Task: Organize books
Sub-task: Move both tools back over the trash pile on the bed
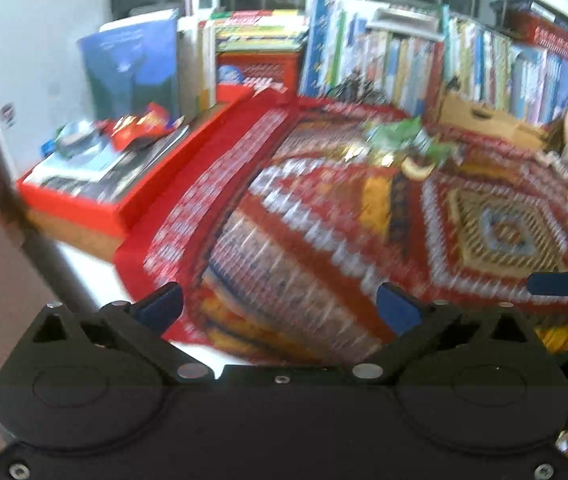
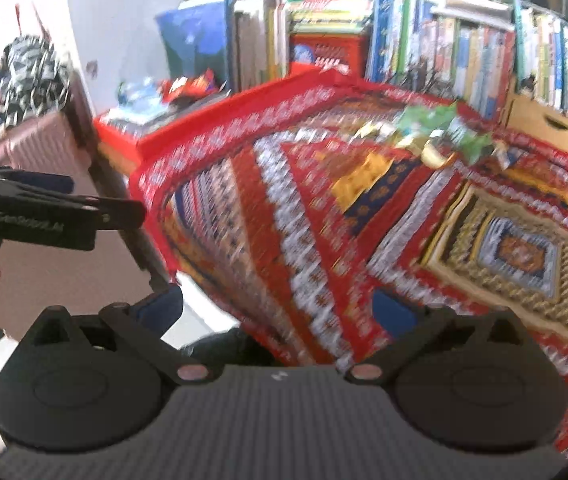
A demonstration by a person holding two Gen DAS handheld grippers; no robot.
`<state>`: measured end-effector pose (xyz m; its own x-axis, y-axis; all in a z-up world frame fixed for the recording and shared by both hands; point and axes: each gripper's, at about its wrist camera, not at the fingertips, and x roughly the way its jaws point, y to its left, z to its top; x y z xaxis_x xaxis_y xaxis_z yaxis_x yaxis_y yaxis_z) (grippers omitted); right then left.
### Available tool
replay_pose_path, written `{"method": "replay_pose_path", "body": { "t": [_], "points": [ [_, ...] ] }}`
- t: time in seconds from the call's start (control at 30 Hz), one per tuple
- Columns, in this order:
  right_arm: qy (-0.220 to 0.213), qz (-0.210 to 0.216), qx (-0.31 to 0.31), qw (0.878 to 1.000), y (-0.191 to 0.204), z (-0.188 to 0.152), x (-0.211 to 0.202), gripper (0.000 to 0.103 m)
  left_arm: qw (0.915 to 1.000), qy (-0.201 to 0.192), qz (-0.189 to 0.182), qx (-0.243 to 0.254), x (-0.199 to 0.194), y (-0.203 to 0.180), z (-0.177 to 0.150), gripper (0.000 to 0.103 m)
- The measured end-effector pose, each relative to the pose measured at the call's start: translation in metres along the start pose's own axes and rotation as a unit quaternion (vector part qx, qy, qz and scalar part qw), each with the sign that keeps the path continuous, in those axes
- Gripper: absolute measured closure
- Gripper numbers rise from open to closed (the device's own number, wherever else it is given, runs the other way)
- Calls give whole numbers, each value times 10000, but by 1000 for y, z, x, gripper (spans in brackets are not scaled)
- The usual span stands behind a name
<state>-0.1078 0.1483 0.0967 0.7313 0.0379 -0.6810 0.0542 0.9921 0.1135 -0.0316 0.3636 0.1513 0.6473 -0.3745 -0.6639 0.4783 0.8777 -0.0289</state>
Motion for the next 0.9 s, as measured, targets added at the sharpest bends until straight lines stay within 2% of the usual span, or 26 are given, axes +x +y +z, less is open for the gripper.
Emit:
{"method": "replay_pose_path", "body": {
  "t": [0.2,0.4,0.57,0.7,0.8,0.9],
  "points": [
    [-381,-162,82,9991,-52,54,-10,0,9991,-279,-303,-7,13,-37,63,0],
    [-739,-146,583,9955,-117,111,-6,0,9972,-416,-605,-172,42,-69,134,0],
    [-970,-281,627,9929,-164,147,14,0,9959,-693,-538,-215,79,-90,180,0],
    [-789,-503,546,9941,-194,157,52,0,9981,-483,-342,-156,130,-106,192,0],
    [-574,-464,504,9960,-214,154,84,0,9995,-120,-248,-181,176,-114,186,0],
    [-349,-436,203,9982,-225,149,113,0,9995,179,-145,-211,218,-120,177,0]
  ]
}}
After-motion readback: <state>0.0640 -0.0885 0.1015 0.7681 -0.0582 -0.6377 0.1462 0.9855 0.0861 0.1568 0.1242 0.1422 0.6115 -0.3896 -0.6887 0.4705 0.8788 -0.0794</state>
